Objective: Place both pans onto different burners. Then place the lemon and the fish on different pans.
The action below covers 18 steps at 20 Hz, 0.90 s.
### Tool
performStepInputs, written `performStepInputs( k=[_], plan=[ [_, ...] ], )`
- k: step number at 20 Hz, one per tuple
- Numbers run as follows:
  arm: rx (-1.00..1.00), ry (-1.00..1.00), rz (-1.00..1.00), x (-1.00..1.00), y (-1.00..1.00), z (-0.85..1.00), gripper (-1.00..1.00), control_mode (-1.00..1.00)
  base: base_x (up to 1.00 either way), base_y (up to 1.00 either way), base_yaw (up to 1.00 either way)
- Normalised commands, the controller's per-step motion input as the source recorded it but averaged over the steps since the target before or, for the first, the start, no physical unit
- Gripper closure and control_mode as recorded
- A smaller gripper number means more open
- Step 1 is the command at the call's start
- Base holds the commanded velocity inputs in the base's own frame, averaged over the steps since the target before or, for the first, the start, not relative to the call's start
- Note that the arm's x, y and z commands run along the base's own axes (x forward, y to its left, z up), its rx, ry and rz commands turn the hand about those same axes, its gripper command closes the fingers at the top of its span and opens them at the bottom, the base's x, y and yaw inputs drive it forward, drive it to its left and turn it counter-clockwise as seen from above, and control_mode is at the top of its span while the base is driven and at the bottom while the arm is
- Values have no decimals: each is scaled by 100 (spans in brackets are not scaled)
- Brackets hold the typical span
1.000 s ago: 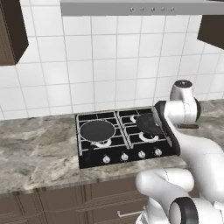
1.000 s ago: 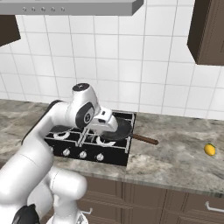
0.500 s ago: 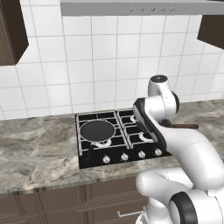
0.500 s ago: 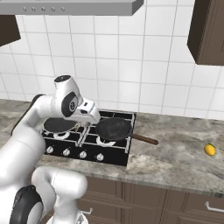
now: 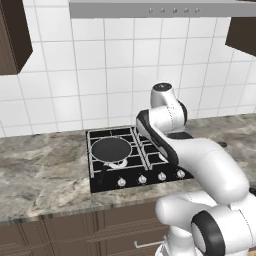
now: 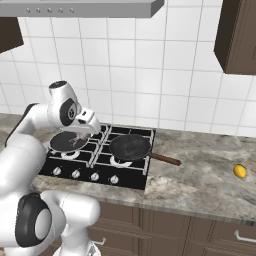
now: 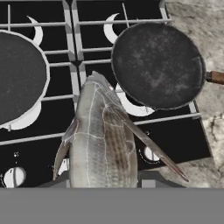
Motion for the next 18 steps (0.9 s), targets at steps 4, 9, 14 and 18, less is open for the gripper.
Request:
performStepInputs(
  k=[4, 9, 14, 18],
  plan=[
    [0, 3, 0, 12, 61, 8, 100, -100, 0, 0, 0],
    [7, 1, 0, 14, 38, 12, 100, -100, 0, 0, 0],
    [9, 0, 0, 19, 33, 5, 100, -100, 0, 0, 0],
    [4, 0, 2, 36, 41, 0, 100, -100, 0, 0, 0]
  ],
)
